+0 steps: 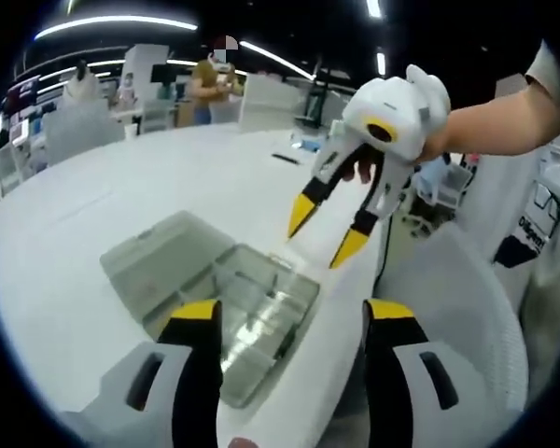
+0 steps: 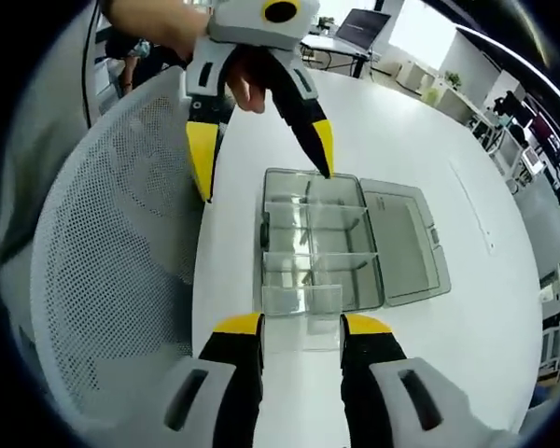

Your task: Insert the divider into the dual guide fixture by aligning both edges with the guide slots and pushing it downward to the bottom, including one-sided entry, uneven engagement, binding, and posture correction.

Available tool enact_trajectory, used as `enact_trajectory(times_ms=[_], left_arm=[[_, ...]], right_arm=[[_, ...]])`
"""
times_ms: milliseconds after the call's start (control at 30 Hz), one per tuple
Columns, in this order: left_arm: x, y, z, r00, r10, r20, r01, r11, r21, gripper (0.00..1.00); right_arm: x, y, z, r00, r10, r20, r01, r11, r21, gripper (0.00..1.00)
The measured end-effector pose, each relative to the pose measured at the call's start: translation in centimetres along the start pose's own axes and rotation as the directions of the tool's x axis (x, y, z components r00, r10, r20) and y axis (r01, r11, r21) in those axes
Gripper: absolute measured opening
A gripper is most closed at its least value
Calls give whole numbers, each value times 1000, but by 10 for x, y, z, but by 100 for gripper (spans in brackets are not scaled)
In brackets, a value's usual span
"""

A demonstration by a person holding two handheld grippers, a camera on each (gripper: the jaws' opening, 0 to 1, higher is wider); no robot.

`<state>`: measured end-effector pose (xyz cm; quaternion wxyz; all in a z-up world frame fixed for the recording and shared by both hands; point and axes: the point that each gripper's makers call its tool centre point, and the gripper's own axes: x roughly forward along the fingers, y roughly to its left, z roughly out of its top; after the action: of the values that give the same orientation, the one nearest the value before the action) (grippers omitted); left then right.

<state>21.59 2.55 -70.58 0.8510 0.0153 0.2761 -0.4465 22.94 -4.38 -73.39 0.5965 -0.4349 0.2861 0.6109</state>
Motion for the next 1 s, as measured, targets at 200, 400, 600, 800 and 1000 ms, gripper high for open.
enact_trajectory(times_ms=[200, 400, 600, 800, 1000], left_arm=[[2, -2, 4, 1000, -4, 4, 4, 1000, -20, 51], [2, -2, 5, 1000, -8, 9, 8, 998, -59, 46], [-1, 0, 6, 1000, -3, 17, 5, 996, -88, 43], [-5, 3, 7, 1000, 5, 25, -2, 992, -124, 38], [-7, 3, 10, 999, 1, 39, 6, 985, -173, 34]], right_arm=[[-3, 2, 13, 1000, -5, 17, 6, 999, -33, 27], [-5, 4, 28, 999, -18, 41, 20, 998, -63, 27], [-6, 5, 41, 998, -22, 56, 27, 996, -86, 27], [-5, 7, 54, 997, -28, 75, 36, 993, -110, 27], [-6, 6, 65, 995, -36, 89, 47, 991, -129, 27]])
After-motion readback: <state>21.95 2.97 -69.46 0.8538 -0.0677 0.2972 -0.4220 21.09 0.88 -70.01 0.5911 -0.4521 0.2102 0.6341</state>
